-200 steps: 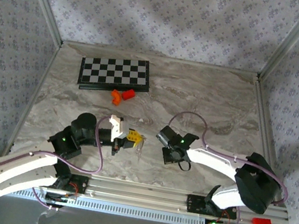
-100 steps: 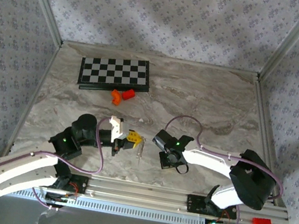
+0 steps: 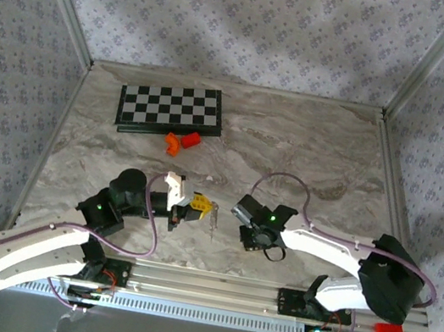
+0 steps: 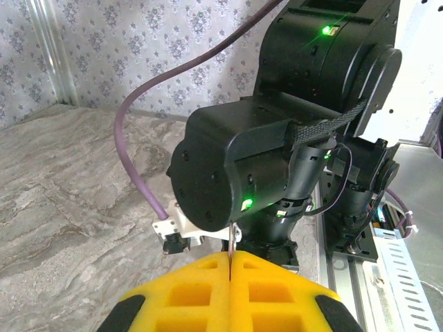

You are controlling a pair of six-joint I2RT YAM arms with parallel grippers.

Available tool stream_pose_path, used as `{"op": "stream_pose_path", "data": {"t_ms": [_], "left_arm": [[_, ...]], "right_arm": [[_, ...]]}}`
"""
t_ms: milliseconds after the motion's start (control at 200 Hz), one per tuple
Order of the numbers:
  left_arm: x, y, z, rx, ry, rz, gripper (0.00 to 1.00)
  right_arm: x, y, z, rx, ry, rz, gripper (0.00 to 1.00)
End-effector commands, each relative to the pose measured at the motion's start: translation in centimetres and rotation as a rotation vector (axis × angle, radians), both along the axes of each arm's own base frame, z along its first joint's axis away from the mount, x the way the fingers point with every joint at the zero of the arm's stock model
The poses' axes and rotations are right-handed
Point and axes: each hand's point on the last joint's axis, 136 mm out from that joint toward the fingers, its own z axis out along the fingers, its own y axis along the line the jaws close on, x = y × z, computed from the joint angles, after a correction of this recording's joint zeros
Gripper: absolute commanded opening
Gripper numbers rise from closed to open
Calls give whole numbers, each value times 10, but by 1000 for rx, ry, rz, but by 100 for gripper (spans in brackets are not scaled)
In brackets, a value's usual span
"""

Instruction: Put the keys on the keyring

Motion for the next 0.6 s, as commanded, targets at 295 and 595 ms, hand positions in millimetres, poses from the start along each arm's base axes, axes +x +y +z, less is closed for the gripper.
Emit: {"op": "stream_pose_path", "data": {"t_ms": [295,595], "left_arm": [[-8,9,28,-87,-41,-5,0],[-7,10,29,-87,-38,8,0]], "right_arm": [[-10,0,-4,-29,-14,92,28],[-7,-4,-4,-121,-19,162,33]]}}
